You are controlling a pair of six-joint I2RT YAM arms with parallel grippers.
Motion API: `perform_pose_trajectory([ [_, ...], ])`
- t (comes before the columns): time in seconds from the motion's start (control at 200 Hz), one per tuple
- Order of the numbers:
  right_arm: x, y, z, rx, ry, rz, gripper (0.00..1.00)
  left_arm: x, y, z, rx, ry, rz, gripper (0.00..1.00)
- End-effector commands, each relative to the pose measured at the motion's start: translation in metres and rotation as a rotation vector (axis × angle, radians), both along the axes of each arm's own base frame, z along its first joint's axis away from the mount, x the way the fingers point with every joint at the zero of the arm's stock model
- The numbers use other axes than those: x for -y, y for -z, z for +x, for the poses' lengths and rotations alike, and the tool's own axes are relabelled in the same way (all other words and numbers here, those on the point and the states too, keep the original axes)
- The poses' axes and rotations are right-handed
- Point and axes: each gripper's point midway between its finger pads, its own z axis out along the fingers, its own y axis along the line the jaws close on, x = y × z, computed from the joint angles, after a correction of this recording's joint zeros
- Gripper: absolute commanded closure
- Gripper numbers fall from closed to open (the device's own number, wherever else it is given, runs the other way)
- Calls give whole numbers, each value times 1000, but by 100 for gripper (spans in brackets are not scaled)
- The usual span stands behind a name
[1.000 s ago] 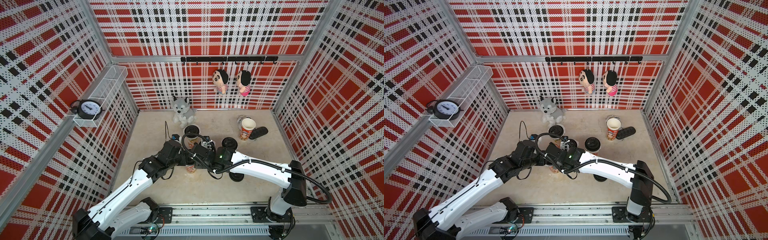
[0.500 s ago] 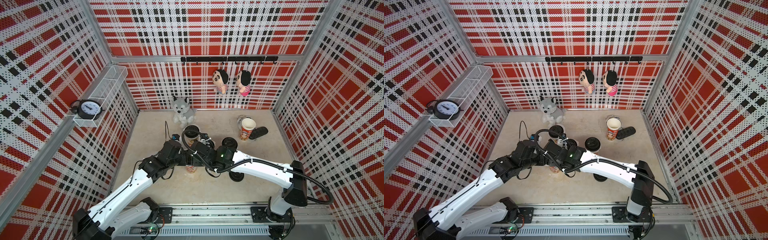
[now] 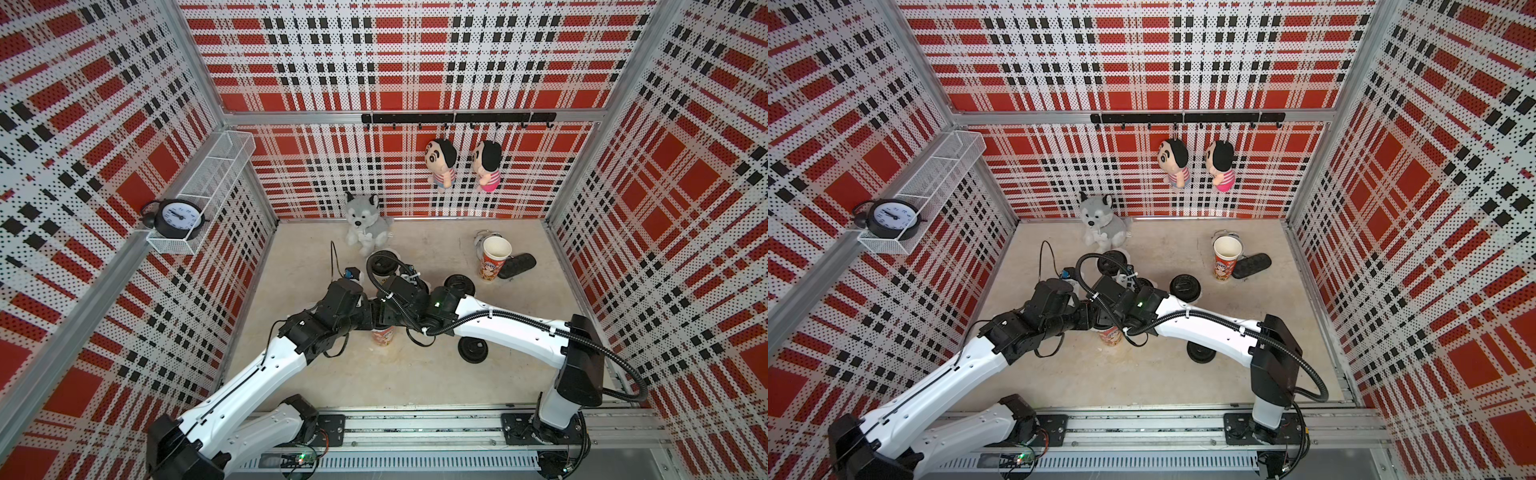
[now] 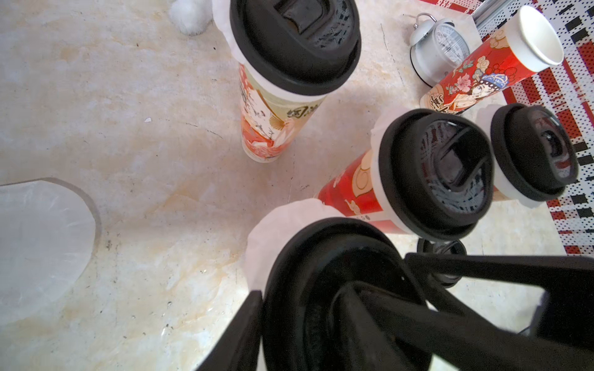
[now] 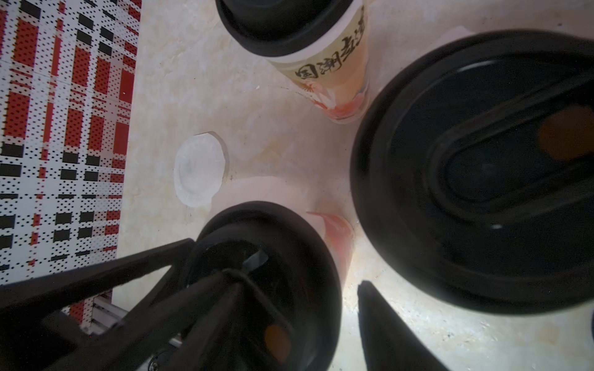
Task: Put the leak-proof paper on the milk tea cups
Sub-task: Secure the cup lid on the cup.
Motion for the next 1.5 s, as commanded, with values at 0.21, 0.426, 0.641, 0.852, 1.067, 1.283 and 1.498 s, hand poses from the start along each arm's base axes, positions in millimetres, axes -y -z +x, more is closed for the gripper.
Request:
perform_pose_trajectory([
  [0.21,11,41,-16,-99,10,-47,42,-19,50,-36,-220,33,140,58],
  [0.426,26,55,-22,-126,38,-86,43,-9,13,-22,-138,36,84,53],
  [0.641,34,63,-26,-138,55,-100,44,-4,-20,-6,-57,18,38,54],
  [0.852,36,64,-26,-139,58,-107,44,-16,-60,1,48,-40,-27,64],
  [1.067,39,65,-26,-141,64,-115,44,-37,-60,3,43,-89,-54,71],
  [1.283,41,66,-27,-142,64,-119,44,-38,-26,6,-37,-74,-35,78],
  [1.498,40,65,-27,-140,62,-118,44,-28,-18,0,-62,-19,-71,78],
])
